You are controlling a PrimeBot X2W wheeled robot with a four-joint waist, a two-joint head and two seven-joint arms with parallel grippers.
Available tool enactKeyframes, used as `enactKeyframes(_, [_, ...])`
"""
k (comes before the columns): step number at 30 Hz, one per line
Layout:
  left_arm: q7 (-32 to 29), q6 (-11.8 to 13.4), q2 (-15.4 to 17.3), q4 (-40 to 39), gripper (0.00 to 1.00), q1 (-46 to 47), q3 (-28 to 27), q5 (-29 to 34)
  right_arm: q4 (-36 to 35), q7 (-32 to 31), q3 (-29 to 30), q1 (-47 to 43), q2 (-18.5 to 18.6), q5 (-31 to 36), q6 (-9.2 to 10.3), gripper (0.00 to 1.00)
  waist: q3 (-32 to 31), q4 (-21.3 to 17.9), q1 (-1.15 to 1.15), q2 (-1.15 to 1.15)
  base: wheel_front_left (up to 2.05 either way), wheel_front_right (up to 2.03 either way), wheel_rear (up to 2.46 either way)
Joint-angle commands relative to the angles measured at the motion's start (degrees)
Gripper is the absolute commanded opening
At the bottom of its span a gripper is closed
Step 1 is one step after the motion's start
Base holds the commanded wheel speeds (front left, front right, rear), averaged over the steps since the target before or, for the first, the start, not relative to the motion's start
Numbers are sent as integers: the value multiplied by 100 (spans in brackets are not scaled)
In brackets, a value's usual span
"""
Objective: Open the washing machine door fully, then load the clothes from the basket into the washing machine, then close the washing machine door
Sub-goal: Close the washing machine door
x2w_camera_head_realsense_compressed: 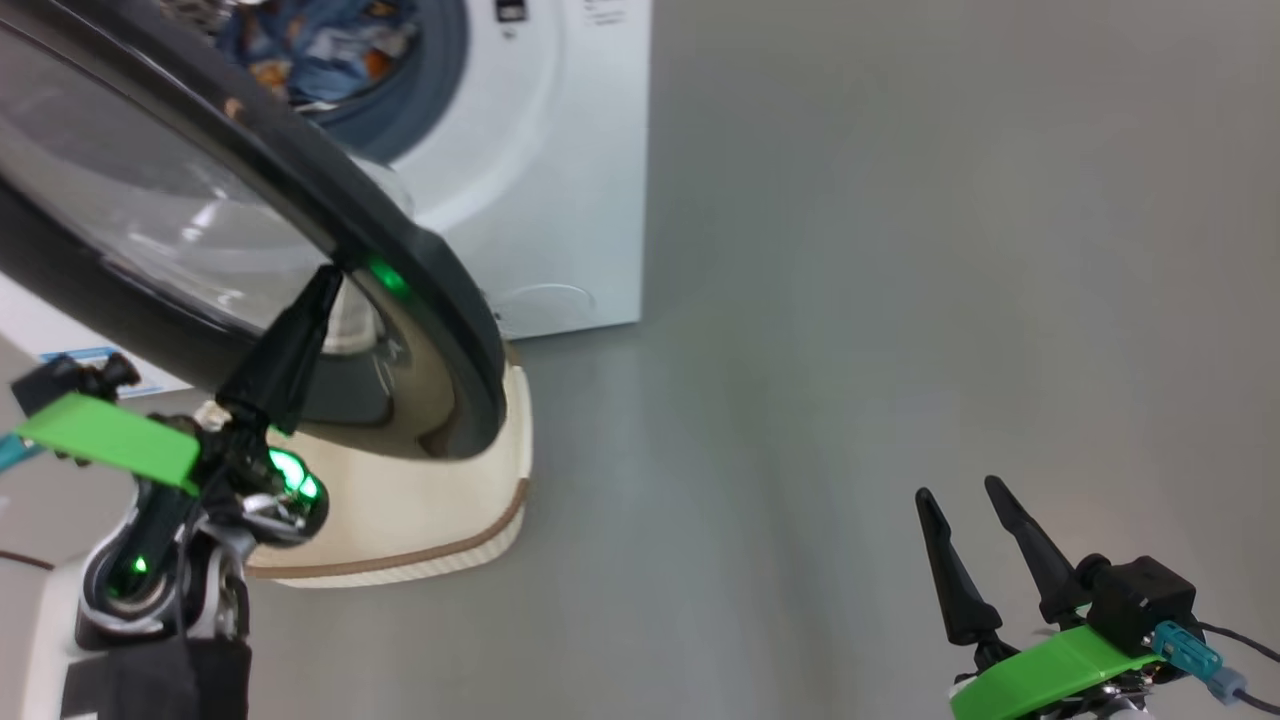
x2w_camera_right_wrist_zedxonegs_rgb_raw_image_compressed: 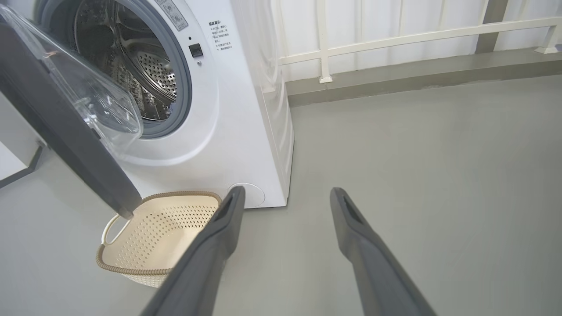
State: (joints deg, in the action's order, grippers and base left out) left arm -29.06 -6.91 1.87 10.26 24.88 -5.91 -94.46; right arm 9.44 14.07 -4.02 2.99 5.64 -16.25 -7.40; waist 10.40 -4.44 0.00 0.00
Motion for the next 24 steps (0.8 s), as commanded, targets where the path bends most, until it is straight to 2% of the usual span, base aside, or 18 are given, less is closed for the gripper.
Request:
enactKeyframes(1, [17, -57, 102, -102, 0, 266, -108, 99, -113, 72, -139, 162, 5, -17, -9, 100, 189, -216, 0, 0, 0, 0, 0])
enactKeyframes(12, [340, -58, 124, 150, 0, 655, -299, 354, -86, 90, -92, 275, -51, -37, -9, 100, 421, -434, 0, 0, 0, 0, 0])
enactKeyframes(24, [473, -58, 118, 32, 0, 381, -334, 445, -86, 92, -59, 239, -88, -10, -9, 100, 144, -141, 0, 0, 0, 0, 0])
